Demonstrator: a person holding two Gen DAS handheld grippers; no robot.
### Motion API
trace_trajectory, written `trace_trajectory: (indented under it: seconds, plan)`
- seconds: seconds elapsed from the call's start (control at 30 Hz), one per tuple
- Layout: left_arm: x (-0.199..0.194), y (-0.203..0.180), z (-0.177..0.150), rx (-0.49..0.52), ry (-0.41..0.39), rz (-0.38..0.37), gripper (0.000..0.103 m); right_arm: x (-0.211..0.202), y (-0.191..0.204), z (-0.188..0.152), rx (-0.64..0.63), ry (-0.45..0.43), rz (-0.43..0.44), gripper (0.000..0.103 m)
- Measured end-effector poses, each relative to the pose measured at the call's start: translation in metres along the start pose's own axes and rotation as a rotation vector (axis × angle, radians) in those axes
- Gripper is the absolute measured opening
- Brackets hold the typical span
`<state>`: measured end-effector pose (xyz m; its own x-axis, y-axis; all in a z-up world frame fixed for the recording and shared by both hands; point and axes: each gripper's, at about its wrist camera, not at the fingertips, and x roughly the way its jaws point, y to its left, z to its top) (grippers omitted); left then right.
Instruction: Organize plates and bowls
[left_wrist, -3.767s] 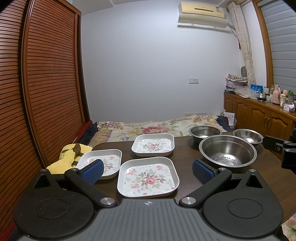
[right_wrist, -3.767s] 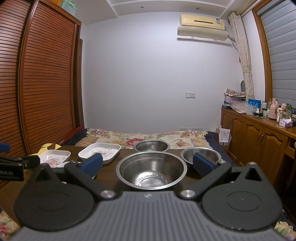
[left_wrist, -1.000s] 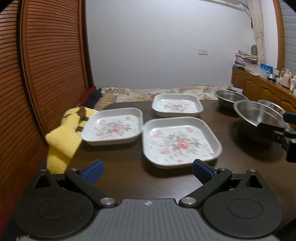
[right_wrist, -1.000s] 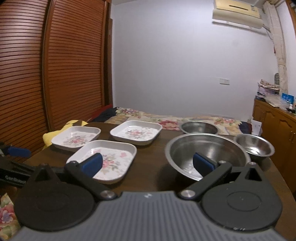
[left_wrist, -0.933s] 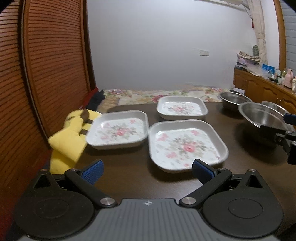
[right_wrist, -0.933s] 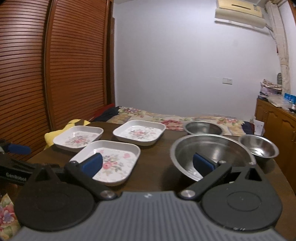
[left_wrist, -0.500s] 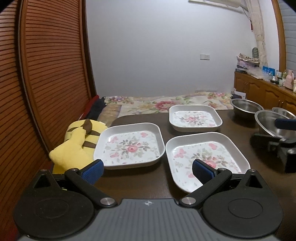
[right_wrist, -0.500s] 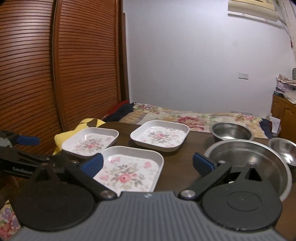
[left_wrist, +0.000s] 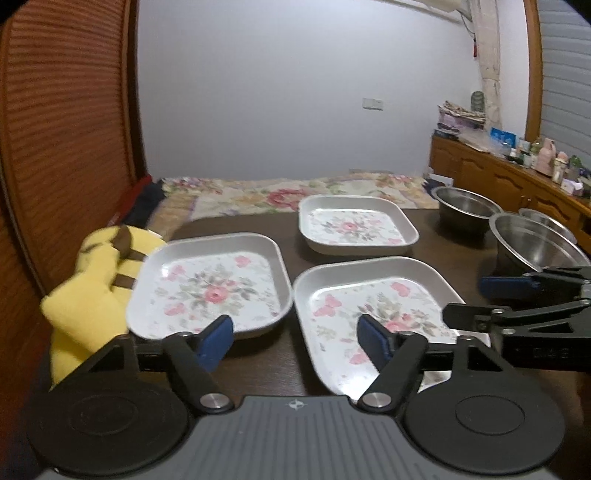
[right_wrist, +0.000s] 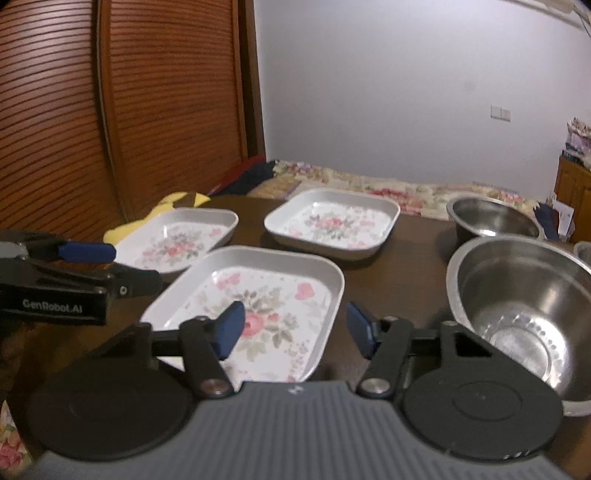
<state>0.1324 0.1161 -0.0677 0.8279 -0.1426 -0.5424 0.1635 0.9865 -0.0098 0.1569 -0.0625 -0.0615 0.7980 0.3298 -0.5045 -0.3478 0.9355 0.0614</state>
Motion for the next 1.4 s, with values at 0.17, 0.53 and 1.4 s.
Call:
trace_trajectory:
  seconds: [0.17, 0.53, 1.4]
  plan:
    - [0.008, -0.001, -0.001, -0.021, 0.017, -0.050, 0.058, 0.008, -0.004, -0.002, 0.010, 0.031, -0.007, 0.054]
    - [0.022, -0.005, -0.005, -0.030, 0.058, -0.071, 0.036, 0.019, -0.011, -0.007, 0.038, 0.071, -0.011, 0.040]
    - [0.027, -0.002, -0.008, -0.036, 0.076, -0.069, 0.015, 0.021, -0.014, -0.009, 0.059, 0.089, 0.005, 0.023]
